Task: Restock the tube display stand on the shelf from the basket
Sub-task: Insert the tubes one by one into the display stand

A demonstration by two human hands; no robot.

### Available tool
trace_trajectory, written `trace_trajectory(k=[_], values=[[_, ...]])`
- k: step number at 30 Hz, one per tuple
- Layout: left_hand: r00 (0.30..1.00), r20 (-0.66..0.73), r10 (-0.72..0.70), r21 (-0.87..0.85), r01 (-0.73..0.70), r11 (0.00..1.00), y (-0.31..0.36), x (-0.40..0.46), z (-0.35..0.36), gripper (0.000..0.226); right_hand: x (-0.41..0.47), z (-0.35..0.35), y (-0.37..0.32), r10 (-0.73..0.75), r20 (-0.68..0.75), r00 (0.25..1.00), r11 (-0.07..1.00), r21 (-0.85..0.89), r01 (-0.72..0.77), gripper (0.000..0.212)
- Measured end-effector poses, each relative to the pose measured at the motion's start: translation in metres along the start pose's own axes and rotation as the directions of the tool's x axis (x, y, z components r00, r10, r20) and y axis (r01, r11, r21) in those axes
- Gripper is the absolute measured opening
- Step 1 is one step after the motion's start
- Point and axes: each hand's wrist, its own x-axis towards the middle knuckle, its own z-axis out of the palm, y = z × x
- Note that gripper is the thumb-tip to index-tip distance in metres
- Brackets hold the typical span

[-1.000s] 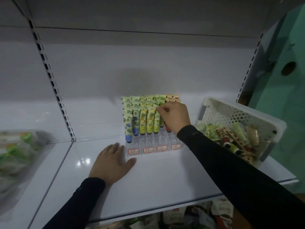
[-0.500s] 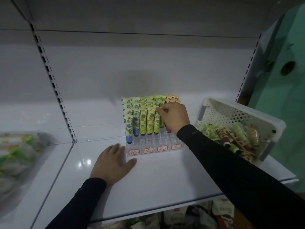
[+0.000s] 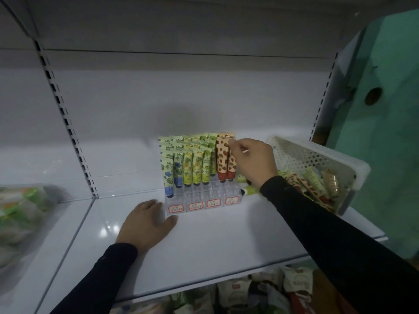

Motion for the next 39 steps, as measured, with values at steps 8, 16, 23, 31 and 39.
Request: trace_trajectory(k=[8,16,23,31,39], values=[[0.982,-0.189,-0.016,-0.129,-0.009,0.992,0.021,-0.016,-0.016,0.049,-0.034,-0.055,0.055,0.047,0.116,0.992,0.994,-0.107,-0.034,0.031],[0.957,-0.138,0.255,-0.205,-0.28,0.938,0.118,0.004,-0.007,0.054,-0.05,-0.068,0.112,0.242,0.172,0.955,0.942,-0.277,-0.189,0.036],[0.899,0.048,0.435,-0.082,-0.43,0.899,0.192,0.048,0.028,0.039,-0.046,-0.055,0.126,0.396,0.235,0.888,0.86,-0.435,-0.268,0.044],[0.923,0.151,0.354,0.02,-0.361,0.932,0.238,0.099,0.061,0.041,-0.031,-0.042,0.149,0.452,0.282,0.846,0.825,-0.492,-0.277,0.04],[0.953,0.195,0.232,0.192,-0.269,0.944,0.254,0.115,0.091,0.043,-0.024,-0.039,0.16,0.37,0.262,0.891,0.826,-0.532,-0.186,0.024]])
